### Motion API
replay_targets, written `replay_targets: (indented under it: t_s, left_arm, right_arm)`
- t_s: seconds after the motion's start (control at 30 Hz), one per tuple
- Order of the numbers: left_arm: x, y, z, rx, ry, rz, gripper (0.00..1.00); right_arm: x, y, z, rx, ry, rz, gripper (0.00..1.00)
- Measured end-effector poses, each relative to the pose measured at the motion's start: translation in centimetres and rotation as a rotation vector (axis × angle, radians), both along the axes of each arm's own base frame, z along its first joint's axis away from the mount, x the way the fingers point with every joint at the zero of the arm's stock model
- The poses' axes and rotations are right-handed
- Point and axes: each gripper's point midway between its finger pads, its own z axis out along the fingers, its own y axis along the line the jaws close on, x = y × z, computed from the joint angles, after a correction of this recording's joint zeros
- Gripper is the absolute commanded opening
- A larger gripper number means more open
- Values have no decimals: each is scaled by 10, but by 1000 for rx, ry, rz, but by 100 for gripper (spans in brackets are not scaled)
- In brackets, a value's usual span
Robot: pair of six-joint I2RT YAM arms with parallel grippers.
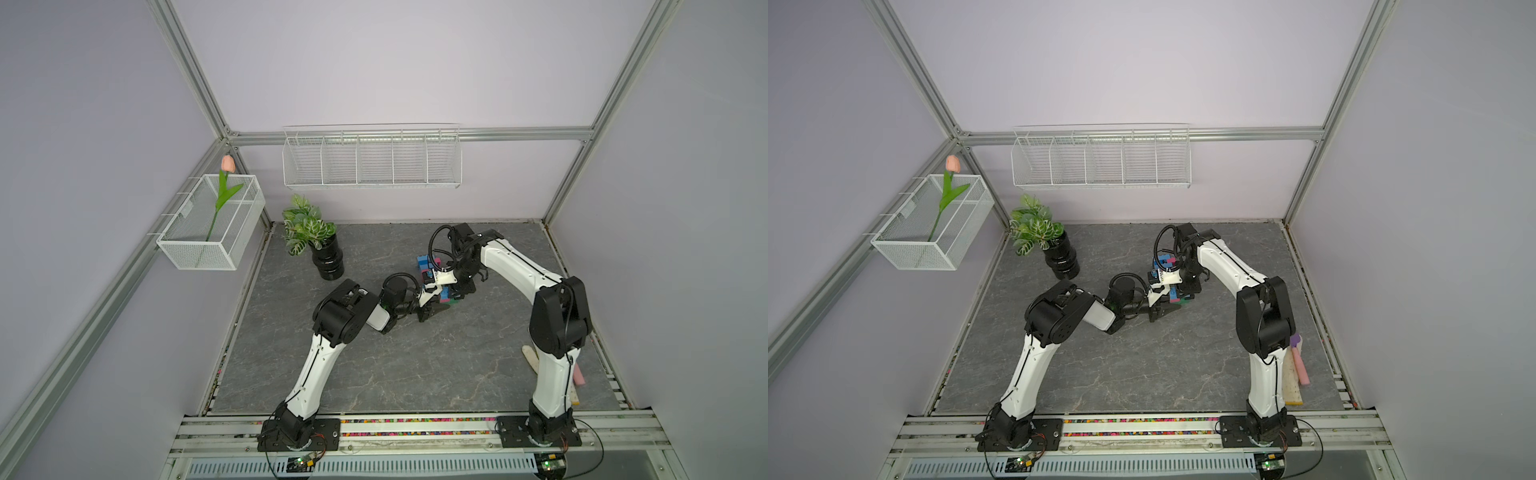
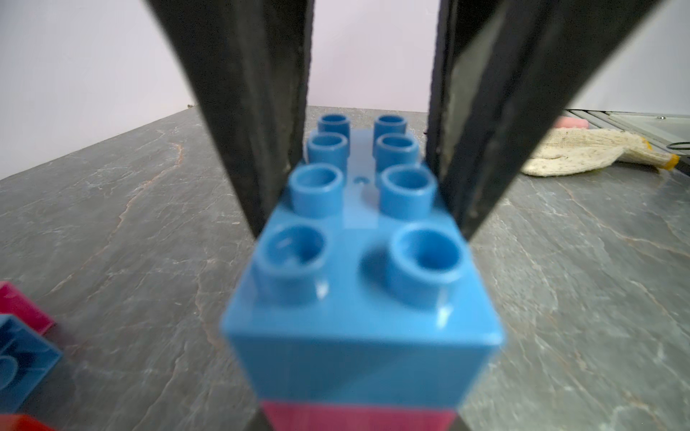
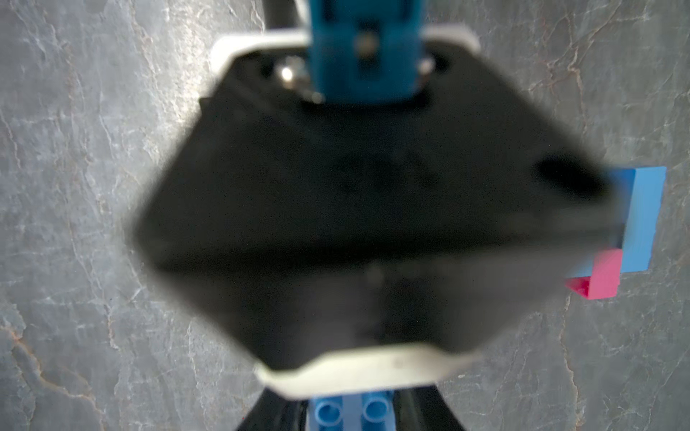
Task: Assemble the letter p with lego
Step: Assemble the lego brick with the lego brick.
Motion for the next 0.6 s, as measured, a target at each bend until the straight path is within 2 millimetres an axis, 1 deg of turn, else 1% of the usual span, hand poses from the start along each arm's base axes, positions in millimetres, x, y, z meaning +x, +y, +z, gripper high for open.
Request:
replay_targets:
  t_s: [0.23,0.3,0.33,0.47,0.53,0.6]
  left_arm:
    - [0,0,0,0,0,2,9]
    - [0,0,0,0,0,2,9]
    - [0,0,0,0,0,3,9]
    - [1,0,3,0,-3,7,9]
    - [1,0,3,-6,-6,14,9]
    - [2,0,3,-11,-7,18,9]
  right_arm:
    - [0,0,-1,-14,28,1,16]
    - [0,-1,-1,-21,34,1,17]
    - [0,0,-1,-24,35,2,19]
    - [0,0,-1,-28,38,-11,45]
    - [-3,4,-10,3,83,-36,51]
    - [-5,8,-14,55,127,-60,56]
